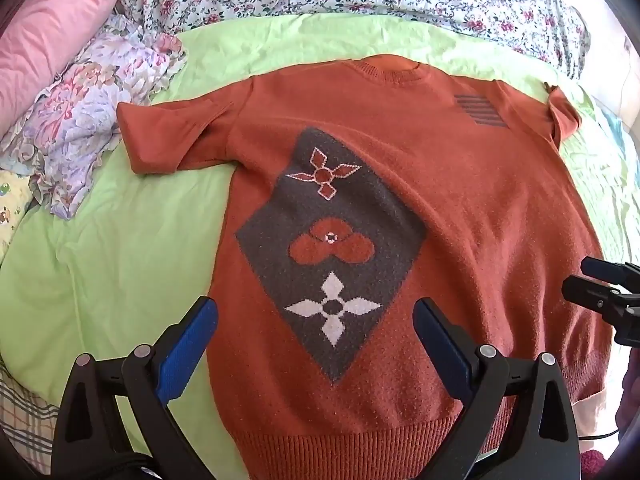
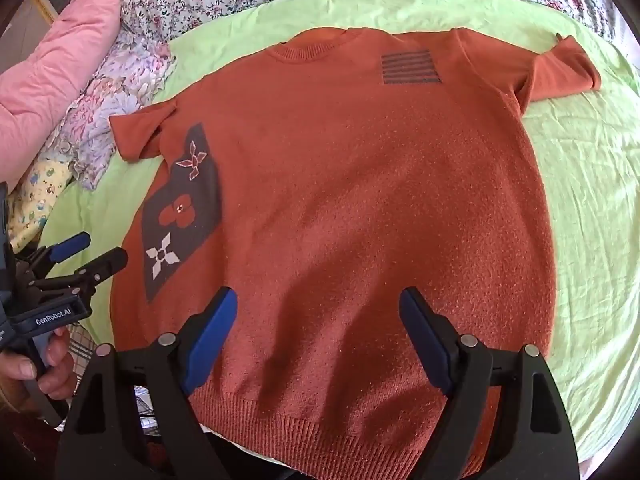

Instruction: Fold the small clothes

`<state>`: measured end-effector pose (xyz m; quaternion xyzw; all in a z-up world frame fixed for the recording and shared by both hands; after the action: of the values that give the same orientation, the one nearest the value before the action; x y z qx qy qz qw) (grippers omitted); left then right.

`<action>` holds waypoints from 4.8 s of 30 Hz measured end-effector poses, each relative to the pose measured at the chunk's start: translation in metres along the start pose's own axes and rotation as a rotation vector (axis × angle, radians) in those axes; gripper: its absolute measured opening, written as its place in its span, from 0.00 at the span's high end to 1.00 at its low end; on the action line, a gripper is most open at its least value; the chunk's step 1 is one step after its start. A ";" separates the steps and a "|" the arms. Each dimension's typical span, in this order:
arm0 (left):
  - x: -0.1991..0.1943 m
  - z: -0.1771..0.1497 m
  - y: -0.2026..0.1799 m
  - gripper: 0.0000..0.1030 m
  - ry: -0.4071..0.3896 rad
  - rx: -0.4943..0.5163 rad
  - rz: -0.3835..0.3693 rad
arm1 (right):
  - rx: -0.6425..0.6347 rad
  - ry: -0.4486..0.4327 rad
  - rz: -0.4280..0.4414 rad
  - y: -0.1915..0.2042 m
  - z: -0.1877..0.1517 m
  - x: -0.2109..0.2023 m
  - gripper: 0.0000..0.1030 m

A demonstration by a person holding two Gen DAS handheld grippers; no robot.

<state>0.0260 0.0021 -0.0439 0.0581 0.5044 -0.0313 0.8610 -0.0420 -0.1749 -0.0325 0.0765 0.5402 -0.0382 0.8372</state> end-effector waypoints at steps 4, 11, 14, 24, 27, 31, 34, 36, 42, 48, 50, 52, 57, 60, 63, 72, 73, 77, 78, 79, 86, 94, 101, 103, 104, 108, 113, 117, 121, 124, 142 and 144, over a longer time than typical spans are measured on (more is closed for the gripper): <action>0.004 -0.002 -0.002 0.04 -0.001 -0.003 0.005 | 0.002 0.004 -0.001 0.002 -0.001 0.000 0.19; 0.004 0.002 0.002 0.04 0.007 -0.010 -0.006 | -0.003 0.012 -0.002 0.000 0.000 0.003 0.19; 0.006 0.000 0.003 0.04 0.003 -0.006 -0.004 | -0.004 0.012 0.000 0.002 -0.001 0.004 0.19; 0.004 0.001 -0.002 0.04 -0.007 0.008 -0.004 | -0.018 0.032 -0.004 -0.002 -0.001 0.003 0.19; 0.002 0.002 -0.005 0.04 -0.021 0.012 -0.006 | -0.016 0.006 0.008 -0.001 0.001 0.002 0.19; 0.002 0.003 -0.005 0.04 -0.006 0.017 -0.004 | -0.013 0.005 0.014 0.000 0.001 0.001 0.19; 0.002 0.003 -0.006 0.04 0.015 0.028 0.008 | -0.018 -0.003 0.020 0.000 0.002 0.000 0.19; 0.001 0.004 -0.007 0.04 0.006 0.030 0.007 | -0.018 -0.010 0.029 0.000 0.003 -0.001 0.19; 0.003 0.007 -0.012 0.05 0.001 0.038 -0.013 | -0.024 0.008 0.017 -0.002 0.004 0.000 0.19; 0.006 0.011 -0.019 0.04 -0.005 0.043 -0.035 | -0.020 0.009 0.015 -0.004 0.006 -0.001 0.19; 0.008 0.011 -0.020 0.04 0.012 0.043 -0.043 | -0.018 0.011 0.013 -0.006 0.008 -0.001 0.19; 0.010 0.012 -0.021 0.04 0.021 0.045 -0.044 | -0.012 0.014 0.014 -0.009 0.009 -0.002 0.19; 0.015 0.016 -0.026 0.04 0.035 0.050 -0.055 | 0.012 0.002 0.017 -0.017 0.013 -0.005 0.20; 0.017 0.019 -0.028 0.04 0.039 0.050 -0.060 | 0.036 -0.007 0.014 -0.026 0.019 -0.007 0.20; 0.021 0.026 -0.028 0.04 0.036 0.049 -0.053 | 0.055 -0.019 0.000 -0.037 0.029 -0.010 0.20; 0.037 0.057 -0.027 0.04 0.046 0.026 -0.045 | 0.148 -0.074 -0.047 -0.087 0.066 -0.022 0.22; 0.039 0.062 -0.027 0.04 0.048 0.026 -0.046 | 0.162 -0.083 -0.052 -0.096 0.073 -0.024 0.22; 0.050 0.083 -0.027 0.04 0.052 0.019 -0.044 | 0.199 -0.113 -0.090 -0.130 0.099 -0.030 0.27; 0.052 0.088 -0.027 0.04 0.050 0.015 -0.046 | 0.209 -0.129 -0.111 -0.144 0.109 -0.034 0.28; 0.054 0.093 -0.027 0.04 0.048 0.010 -0.048 | 0.225 -0.134 -0.122 -0.156 0.117 -0.035 0.29; 0.072 0.133 -0.026 0.04 0.036 -0.028 -0.043 | 0.330 -0.187 -0.241 -0.247 0.183 -0.048 0.44; 0.102 0.162 -0.031 0.04 0.064 -0.072 -0.032 | 0.408 -0.194 -0.329 -0.330 0.263 -0.027 0.45; 0.131 0.179 -0.030 0.04 0.096 -0.126 -0.020 | 0.473 -0.218 -0.397 -0.404 0.321 -0.011 0.45; 0.138 0.181 -0.030 0.04 0.109 -0.135 -0.017 | 0.494 -0.216 -0.416 -0.423 0.332 -0.006 0.45; 0.141 0.182 -0.031 0.04 0.116 -0.140 -0.017 | 0.506 -0.211 -0.424 -0.435 0.337 -0.002 0.45; 0.151 0.186 -0.033 0.04 0.127 -0.141 -0.019 | 0.521 -0.163 -0.410 -0.460 0.345 0.020 0.56; 0.156 0.189 -0.035 0.04 0.133 -0.146 -0.037 | 0.506 -0.189 -0.351 -0.453 0.338 0.018 0.90; 0.152 0.188 -0.030 0.04 0.126 -0.164 -0.059 | 0.453 -0.259 -0.220 -0.409 0.333 -0.004 0.90; 0.145 0.183 -0.023 0.04 0.118 -0.184 -0.085 | 0.377 -0.302 -0.026 -0.333 0.325 -0.020 0.90; 0.136 0.178 -0.016 0.04 0.113 -0.197 -0.101 | 0.304 -0.320 0.116 -0.262 0.314 -0.021 0.90; 0.091 0.136 0.060 0.04 0.093 -0.356 -0.224 | -0.054 0.053 0.608 0.051 0.242 0.121 0.87; 0.094 0.136 0.064 0.04 0.103 -0.377 -0.250 | -0.063 0.105 0.581 0.059 0.236 0.139 0.87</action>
<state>0.1963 0.0481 -0.0556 -0.1654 0.5477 -0.0399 0.8192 0.2363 -0.1540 -0.0589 0.2038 0.5390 0.2236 0.7861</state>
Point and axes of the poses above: each gripper's, at about its wrist camera, not at the fingertips, and x roughly the way its jaws point, y to its left, z to its top, the point moved 5 cm from there along x, roughly the way its jaws point, and after that the axes turned 1 degree about y, right-handed, at the moved point
